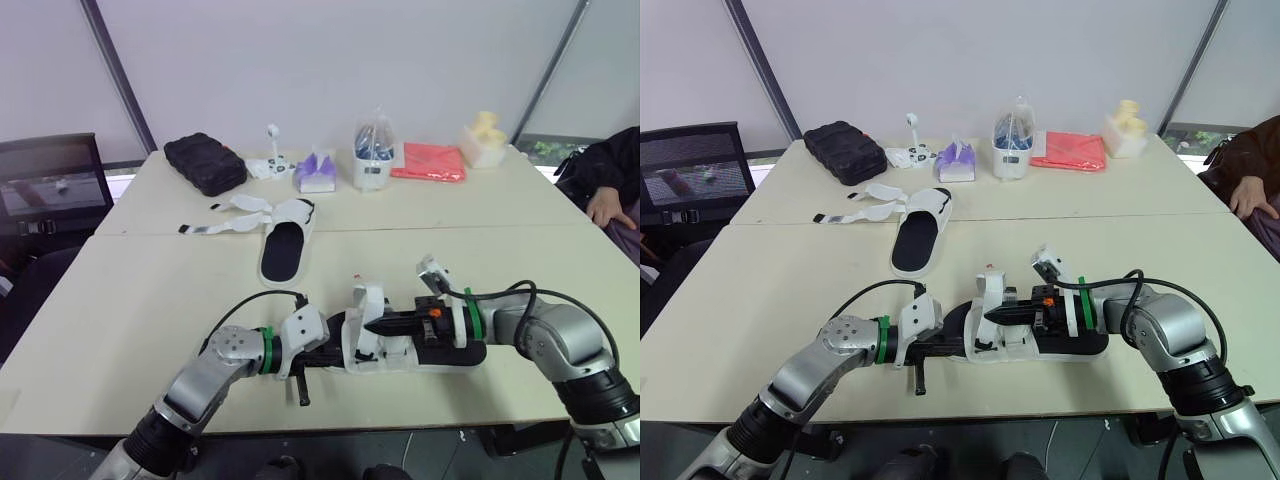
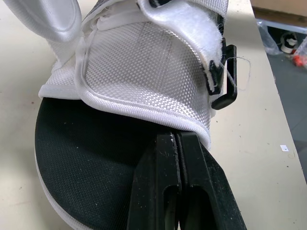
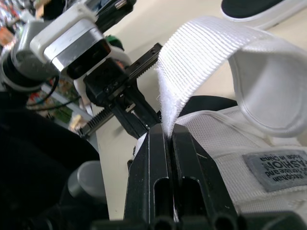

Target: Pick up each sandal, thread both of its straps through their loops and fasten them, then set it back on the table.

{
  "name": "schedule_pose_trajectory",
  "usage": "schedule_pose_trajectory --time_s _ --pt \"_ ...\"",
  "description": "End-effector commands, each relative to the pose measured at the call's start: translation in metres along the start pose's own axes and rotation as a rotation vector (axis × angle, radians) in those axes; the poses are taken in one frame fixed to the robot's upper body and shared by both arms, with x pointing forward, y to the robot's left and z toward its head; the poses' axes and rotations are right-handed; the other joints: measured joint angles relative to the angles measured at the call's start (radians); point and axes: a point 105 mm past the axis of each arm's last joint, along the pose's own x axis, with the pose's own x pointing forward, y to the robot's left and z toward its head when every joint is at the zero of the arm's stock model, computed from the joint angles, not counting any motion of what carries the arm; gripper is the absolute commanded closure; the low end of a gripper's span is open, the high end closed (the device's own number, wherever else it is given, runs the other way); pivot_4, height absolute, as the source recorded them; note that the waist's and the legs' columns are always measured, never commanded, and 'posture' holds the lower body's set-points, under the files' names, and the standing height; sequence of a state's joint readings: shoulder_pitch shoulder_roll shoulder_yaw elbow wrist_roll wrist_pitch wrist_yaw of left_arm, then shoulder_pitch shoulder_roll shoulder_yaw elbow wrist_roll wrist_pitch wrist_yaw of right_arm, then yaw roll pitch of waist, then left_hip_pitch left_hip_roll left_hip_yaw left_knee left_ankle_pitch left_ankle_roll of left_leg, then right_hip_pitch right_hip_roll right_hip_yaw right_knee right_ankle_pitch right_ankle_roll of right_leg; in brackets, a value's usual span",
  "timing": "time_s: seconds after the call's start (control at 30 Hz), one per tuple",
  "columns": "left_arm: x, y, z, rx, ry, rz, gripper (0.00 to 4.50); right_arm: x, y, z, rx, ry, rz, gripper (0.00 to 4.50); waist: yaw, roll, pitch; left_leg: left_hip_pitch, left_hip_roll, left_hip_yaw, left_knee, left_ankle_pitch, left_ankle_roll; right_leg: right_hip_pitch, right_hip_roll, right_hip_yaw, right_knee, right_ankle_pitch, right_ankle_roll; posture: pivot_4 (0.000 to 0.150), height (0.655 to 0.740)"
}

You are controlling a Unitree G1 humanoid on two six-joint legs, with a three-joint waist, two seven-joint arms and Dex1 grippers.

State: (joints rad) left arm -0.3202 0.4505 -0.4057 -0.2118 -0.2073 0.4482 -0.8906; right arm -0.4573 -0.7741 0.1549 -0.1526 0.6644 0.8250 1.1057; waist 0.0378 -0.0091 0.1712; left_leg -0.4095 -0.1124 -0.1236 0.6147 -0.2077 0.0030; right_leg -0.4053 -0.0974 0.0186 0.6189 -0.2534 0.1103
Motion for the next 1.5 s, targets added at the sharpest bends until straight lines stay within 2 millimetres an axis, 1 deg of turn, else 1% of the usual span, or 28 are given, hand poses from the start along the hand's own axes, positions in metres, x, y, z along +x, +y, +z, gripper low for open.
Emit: schedule_pose_trajectory --time_s 0.03,0.13,0.2,0.27,0.33,0.43,0.5,0.57,0.67,0.77,0.97,1.07,1.2,1.3,1.5 --pt "-0.003 0.005 -0.007 -0.007 0.032 0.030 4.50 -0.002 -0.005 -0.009 -0.126 0.121 -0.022 4.45 0.000 0.000 0.000 0.000 0.000 0.000 0.000 0.000 0.000 0.000 0.000 0.000 0.000 0.000 0.000 0.150 0.7400" --pt "-0.003 0.005 -0.007 -0.007 0.032 0.033 4.50 -0.004 -0.012 -0.009 -0.149 0.142 -0.044 4.45 0.000 0.000 0.000 0.000 0.000 0.000 0.000 0.000 0.000 0.000 0.000 -0.001 0.000 0.000 0.000 0.150 0.7400" --pt "-0.002 0.006 -0.007 -0.008 0.032 0.035 4.50 -0.004 -0.013 -0.005 -0.137 0.125 -0.037 4.45 0.000 0.000 0.000 0.000 0.000 0.000 0.000 0.000 0.000 0.000 0.000 0.000 0.000 0.000 0.000 0.150 0.7400" --pt "-0.002 0.006 -0.007 -0.009 0.031 0.038 4.50 -0.003 -0.008 0.014 -0.044 0.029 0.006 4.45 0.000 0.000 0.000 0.000 0.000 0.000 0.000 0.000 0.000 0.000 0.000 0.000 0.000 0.000 0.000 0.150 0.7400" --pt "-0.003 0.005 -0.007 -0.010 0.030 0.042 4.50 -0.002 0.001 0.019 -0.009 0.009 0.055 4.45 0.000 0.000 0.000 0.000 0.000 0.000 0.001 0.000 0.000 0.000 0.000 0.000 0.000 0.000 -0.001 0.150 0.7400" --pt "-0.003 0.006 -0.007 -0.011 0.029 0.046 4.50 0.000 0.003 0.006 -0.049 0.078 0.053 4.45 0.002 0.000 0.000 0.000 0.000 0.000 0.000 0.000 0.000 0.000 0.000 0.000 0.000 0.000 0.000 0.150 0.7400" --pt "-0.003 0.006 -0.007 -0.011 0.028 0.048 4.50 0.001 0.005 0.003 -0.071 0.091 0.056 4.45 0.002 0.000 0.000 0.000 0.000 0.000 0.000 0.000 0.000 0.000 0.000 0.000 0.000 0.000 0.000 0.150 0.7400" --pt "-0.003 0.006 -0.007 -0.012 0.028 0.051 4.50 0.003 0.010 0.006 -0.105 0.092 0.076 4.45 0.001 0.000 0.000 0.000 0.000 0.000 0.000 0.000 0.000 0.000 0.000 0.000 0.000 0.000 0.000 0.150 0.7400" --pt "-0.003 0.007 -0.007 -0.010 0.029 0.052 4.50 0.009 0.016 0.004 -0.195 0.132 0.087 4.45 0.001 0.000 0.000 0.000 0.000 0.000 0.000 0.000 0.000 0.000 0.000 0.000 0.000 0.000 0.000 0.150 0.7400" --pt "-0.003 0.008 -0.007 -0.009 0.029 0.053 4.50 0.013 0.016 -0.002 -0.277 0.186 0.085 4.45 0.000 0.000 0.000 0.000 0.000 0.000 0.000 0.000 0.000 0.000 0.000 0.000 0.000 0.000 0.000 0.150 0.7400" --pt "-0.002 0.008 -0.007 -0.010 0.025 0.055 4.50 0.016 0.016 -0.010 -0.366 0.251 0.094 4.45 0.000 0.000 0.000 0.000 0.000 0.000 0.000 0.000 0.000 0.000 0.000 0.000 0.000 0.000 0.000 0.150 0.7400" --pt "-0.001 0.007 -0.007 -0.013 0.021 0.057 4.50 0.015 0.011 -0.007 -0.434 0.271 0.068 4.45 0.000 0.000 0.000 0.000 0.000 0.000 0.000 0.000 0.000 0.000 0.000 0.000 0.000 0.000 0.000 0.150 0.7400" --pt "-0.001 0.007 -0.006 -0.014 0.019 0.060 4.50 0.011 0.006 -0.003 -0.463 0.271 0.046 4.45 0.001 0.000 0.000 0.000 0.000 0.000 0.000 0.000 0.000 0.000 0.000 0.000 0.000 0.000 0.000 0.150 0.7400" --pt "-0.001 0.007 -0.006 -0.016 0.017 0.059 4.50 0.003 0.000 0.002 -0.571 0.302 0.012 4.45 0.002 0.000 0.000 0.000 0.000 0.000 0.000 0.000 0.000 0.000 0.000 0.000 0.000 0.000 0.000 0.150 0.7400" --pt "0.000 0.007 -0.006 -0.012 0.015 0.056 4.50 0.000 0.003 0.004 -0.702 0.322 0.037 4.45 0.003 0.000 0.000 0.000 0.000 0.000 0.001 0.000 0.000 0.000 0.000 0.000 0.000 0.000 0.000 0.150 0.7400"
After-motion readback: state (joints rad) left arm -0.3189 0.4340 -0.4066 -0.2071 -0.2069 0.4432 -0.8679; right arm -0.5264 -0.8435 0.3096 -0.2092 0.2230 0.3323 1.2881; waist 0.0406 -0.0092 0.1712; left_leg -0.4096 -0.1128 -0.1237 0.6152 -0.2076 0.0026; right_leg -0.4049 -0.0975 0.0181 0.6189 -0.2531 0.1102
